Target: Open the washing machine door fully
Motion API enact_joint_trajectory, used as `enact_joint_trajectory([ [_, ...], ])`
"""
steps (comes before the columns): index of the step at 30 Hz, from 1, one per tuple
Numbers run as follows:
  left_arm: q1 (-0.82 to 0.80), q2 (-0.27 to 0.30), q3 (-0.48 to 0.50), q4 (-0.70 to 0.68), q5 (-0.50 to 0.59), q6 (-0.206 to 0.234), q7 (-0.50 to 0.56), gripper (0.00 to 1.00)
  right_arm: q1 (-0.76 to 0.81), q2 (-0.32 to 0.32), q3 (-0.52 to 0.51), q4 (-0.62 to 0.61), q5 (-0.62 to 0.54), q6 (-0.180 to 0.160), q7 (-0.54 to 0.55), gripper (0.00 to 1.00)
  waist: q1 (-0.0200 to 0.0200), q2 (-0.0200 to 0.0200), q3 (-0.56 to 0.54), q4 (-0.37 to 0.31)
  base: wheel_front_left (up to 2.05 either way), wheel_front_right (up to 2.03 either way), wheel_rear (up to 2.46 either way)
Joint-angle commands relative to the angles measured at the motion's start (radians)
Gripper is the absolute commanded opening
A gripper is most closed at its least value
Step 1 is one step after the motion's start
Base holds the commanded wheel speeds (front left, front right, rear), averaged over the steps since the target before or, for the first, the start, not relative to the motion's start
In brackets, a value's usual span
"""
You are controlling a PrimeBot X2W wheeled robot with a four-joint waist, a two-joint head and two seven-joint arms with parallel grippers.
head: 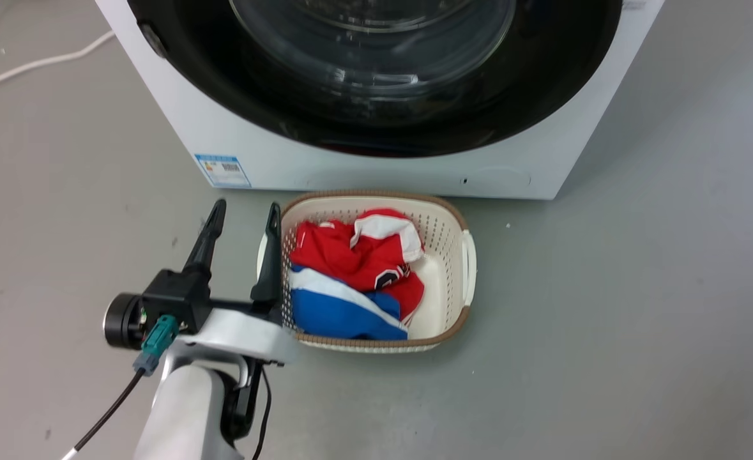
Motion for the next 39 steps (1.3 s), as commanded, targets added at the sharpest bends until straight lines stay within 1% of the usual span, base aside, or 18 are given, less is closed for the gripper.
enact_joint_trajectory([
  [1,-0.026,-0.002,-0.010,-0.011,-0.004,0.007,-0.003,1.00,-0.059,-0.031,0.010,0.040,0.007,0.000,0.029,0.00,-0.0001,-0.0001,0.049,0.016,0.00,0.00,0.00],
  [6,-0.071,-0.001,-0.046,-0.045,-0.019,0.023,-0.003,1.00,-0.246,-0.120,0.067,0.161,0.003,0.000,0.139,0.00,-0.0001,-0.0001,0.116,0.040,0.00,0.00,0.00],
  [7,-0.077,-0.002,-0.052,-0.054,-0.022,0.027,-0.003,1.00,-0.285,-0.129,0.079,0.180,0.008,0.000,0.161,0.00,-0.0001,-0.0001,0.129,0.043,0.00,0.00,0.00],
  [12,-0.094,-0.001,-0.085,-0.101,-0.034,0.051,-0.003,1.00,-0.460,-0.173,0.160,0.270,-0.047,0.000,0.230,0.00,-0.0001,-0.0001,0.182,0.063,0.00,0.00,0.00],
  [17,-0.108,-0.001,-0.110,-0.137,-0.047,0.071,-0.003,1.00,-0.613,-0.175,0.223,0.347,-0.108,0.000,0.260,0.00,-0.0001,-0.0001,0.223,0.084,0.00,0.00,0.00],
  [19,-0.112,-0.001,-0.121,-0.145,-0.049,0.077,-0.003,1.00,-0.662,-0.177,0.242,0.371,-0.132,0.000,0.264,0.00,-0.0001,-0.0001,0.235,0.094,0.00,0.00,0.00],
  [20,-0.112,-0.001,-0.121,-0.145,-0.049,0.077,-0.003,1.00,-0.662,-0.177,0.242,0.371,-0.132,0.000,0.264,0.00,-0.0001,-0.0001,0.235,0.094,0.00,0.00,0.00],
  [21,-0.116,-0.001,-0.130,-0.150,-0.053,0.081,-0.003,1.00,-0.699,-0.179,0.266,0.394,-0.170,0.000,0.264,0.00,-0.0001,-0.0001,0.244,0.103,0.00,0.00,0.00],
  [31,-0.131,-0.002,-0.166,-0.160,-0.064,0.094,-0.003,1.00,-0.817,-0.164,0.317,0.470,-0.263,0.000,0.271,0.00,-0.0001,-0.0001,0.276,0.131,0.00,0.00,0.00],
  [37,-0.147,-0.002,-0.179,-0.162,-0.073,0.101,-0.003,1.00,-0.862,-0.160,0.329,0.502,-0.291,0.000,0.301,0.00,-0.0001,-0.0001,0.292,0.139,0.00,0.00,0.00],
  [39,-0.150,-0.002,-0.179,-0.162,-0.074,0.102,-0.003,1.00,-0.867,-0.155,0.337,0.504,-0.293,0.000,0.327,0.00,-0.0001,-0.0001,0.297,0.140,0.00,0.00,0.00],
])
